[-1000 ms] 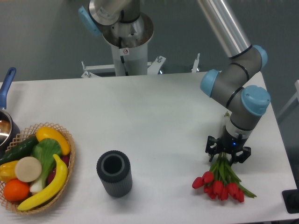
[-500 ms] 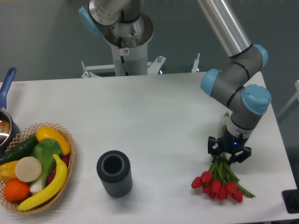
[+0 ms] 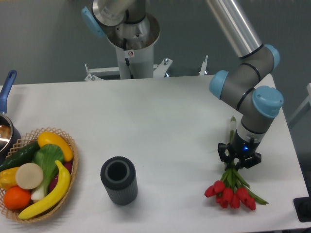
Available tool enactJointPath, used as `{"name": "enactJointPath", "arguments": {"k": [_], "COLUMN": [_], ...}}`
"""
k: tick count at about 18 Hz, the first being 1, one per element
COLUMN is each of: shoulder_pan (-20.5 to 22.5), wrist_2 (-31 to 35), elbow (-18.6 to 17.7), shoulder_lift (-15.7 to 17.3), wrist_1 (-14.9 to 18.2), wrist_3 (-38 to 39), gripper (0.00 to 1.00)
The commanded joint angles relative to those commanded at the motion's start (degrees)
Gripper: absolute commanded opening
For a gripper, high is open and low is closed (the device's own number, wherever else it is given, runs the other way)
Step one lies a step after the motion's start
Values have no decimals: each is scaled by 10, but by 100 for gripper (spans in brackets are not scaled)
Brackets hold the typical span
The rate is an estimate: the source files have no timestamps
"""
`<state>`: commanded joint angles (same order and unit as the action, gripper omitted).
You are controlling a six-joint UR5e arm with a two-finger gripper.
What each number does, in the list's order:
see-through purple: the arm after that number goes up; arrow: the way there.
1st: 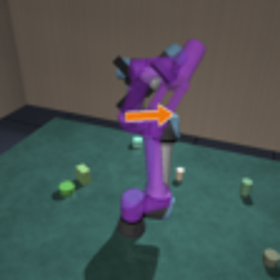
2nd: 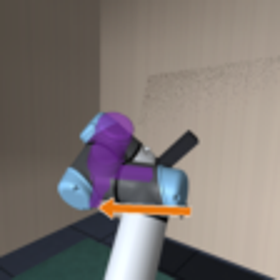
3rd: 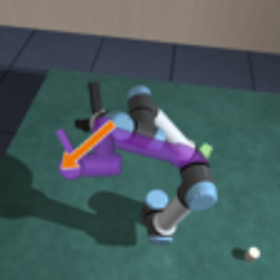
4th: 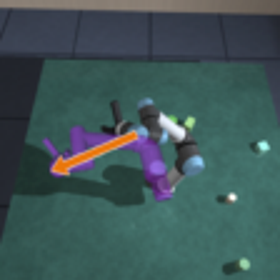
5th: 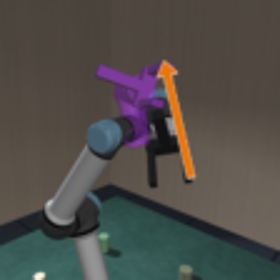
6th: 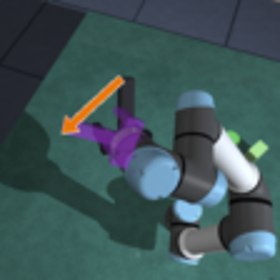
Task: Pick up the flowers from the table
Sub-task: 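Lift the gripped red tulips up off the table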
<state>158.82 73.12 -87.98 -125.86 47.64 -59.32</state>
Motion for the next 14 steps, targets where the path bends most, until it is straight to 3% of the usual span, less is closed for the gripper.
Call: {"name": "enactJointPath", "arguments": {"k": [10,14], "shoulder_pan": [1,13], "wrist_2": [-4,-77], "elbow": [32,40], "shoulder_lift": [76,105], "wrist_1": [0,0], "wrist_3": [1,5], "gripper": [32,32]}}
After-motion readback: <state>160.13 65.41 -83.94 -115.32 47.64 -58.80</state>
